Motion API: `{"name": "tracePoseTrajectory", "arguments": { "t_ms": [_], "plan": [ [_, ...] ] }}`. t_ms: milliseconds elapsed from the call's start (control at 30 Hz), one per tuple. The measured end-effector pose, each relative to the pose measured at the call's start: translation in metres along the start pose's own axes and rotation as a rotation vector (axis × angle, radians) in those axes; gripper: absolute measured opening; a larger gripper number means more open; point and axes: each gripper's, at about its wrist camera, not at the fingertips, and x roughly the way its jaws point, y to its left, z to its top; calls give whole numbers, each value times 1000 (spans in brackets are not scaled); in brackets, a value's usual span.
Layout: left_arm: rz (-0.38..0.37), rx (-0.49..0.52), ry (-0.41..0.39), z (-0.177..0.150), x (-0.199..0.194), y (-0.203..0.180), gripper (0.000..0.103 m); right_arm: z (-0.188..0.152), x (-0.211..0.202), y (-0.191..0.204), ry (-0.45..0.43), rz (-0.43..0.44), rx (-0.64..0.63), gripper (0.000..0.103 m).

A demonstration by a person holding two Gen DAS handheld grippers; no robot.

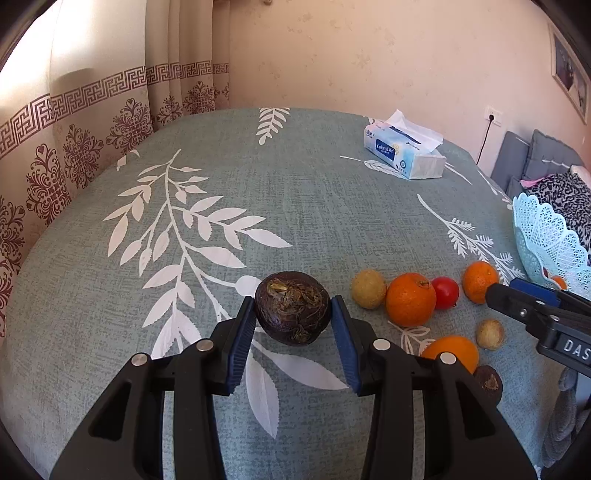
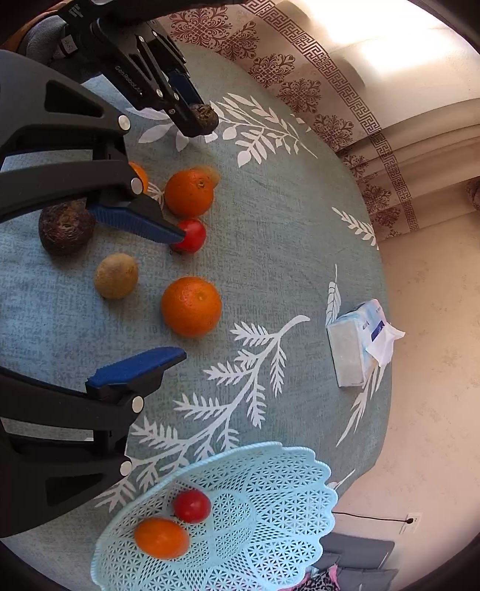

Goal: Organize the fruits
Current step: 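Grasp an orange with the right tool while the left tool holds the dark fruit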

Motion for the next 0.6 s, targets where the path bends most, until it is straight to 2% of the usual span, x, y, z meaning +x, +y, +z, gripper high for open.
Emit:
{"name": "tracePoseTrajectory", "arguments": {
  "t_ms": [233,367,600],
  "plan": [
    [-6,-6,-1,-1,0,1,42,12,29,2,57,-30,-13,51],
    [-7,-6,-1,-2,0,1,42,14,37,0,70,-61,-17,41],
    [-1,-1,-5,-2,0,-1,42,14,32,-2,56,-48,0,40]
  ]
}}
